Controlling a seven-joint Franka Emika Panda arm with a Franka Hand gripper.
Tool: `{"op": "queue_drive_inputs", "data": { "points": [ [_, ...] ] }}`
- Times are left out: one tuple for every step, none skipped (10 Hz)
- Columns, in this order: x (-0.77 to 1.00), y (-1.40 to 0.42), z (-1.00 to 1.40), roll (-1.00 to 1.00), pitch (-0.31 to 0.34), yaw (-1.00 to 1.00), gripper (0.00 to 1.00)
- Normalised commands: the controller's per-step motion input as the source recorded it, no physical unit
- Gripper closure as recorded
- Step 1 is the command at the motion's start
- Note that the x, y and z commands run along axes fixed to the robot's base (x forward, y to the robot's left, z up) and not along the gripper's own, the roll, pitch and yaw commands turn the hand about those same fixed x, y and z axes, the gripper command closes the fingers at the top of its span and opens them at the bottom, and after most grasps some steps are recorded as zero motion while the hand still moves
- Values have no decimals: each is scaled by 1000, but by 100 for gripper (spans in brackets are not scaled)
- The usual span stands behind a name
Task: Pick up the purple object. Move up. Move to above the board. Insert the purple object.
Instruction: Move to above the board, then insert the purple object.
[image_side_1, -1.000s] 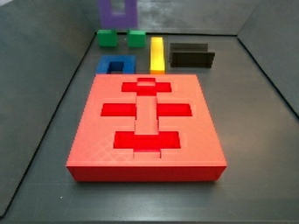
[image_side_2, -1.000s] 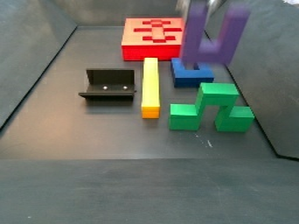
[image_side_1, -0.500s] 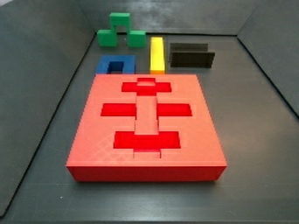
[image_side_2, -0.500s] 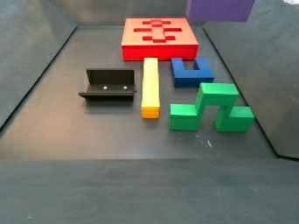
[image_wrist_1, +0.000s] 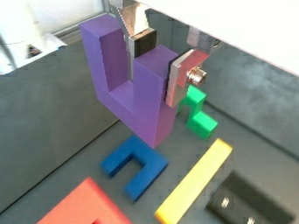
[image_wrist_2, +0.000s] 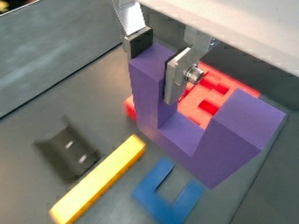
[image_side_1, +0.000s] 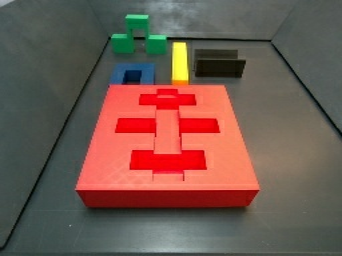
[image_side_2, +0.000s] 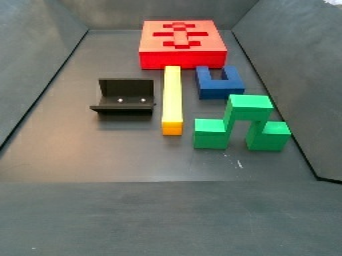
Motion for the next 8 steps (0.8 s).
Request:
{"op": "queue_drive_inputs", "data": {
  "points": [
    [281,-1400,197,2,176,6,100],
    [302,-1400,204,-11,151,4,100],
    [321,-1400,209,-2,135,9,100],
    [347,-1400,215,11,140,11,100],
    [237,-811,132,5,147,9,100],
    [147,-346,74,8,136,5,100],
    [87,-210,53,5,98,10,100],
    [37,0,-91,0,-3,0,100]
  ]
}}
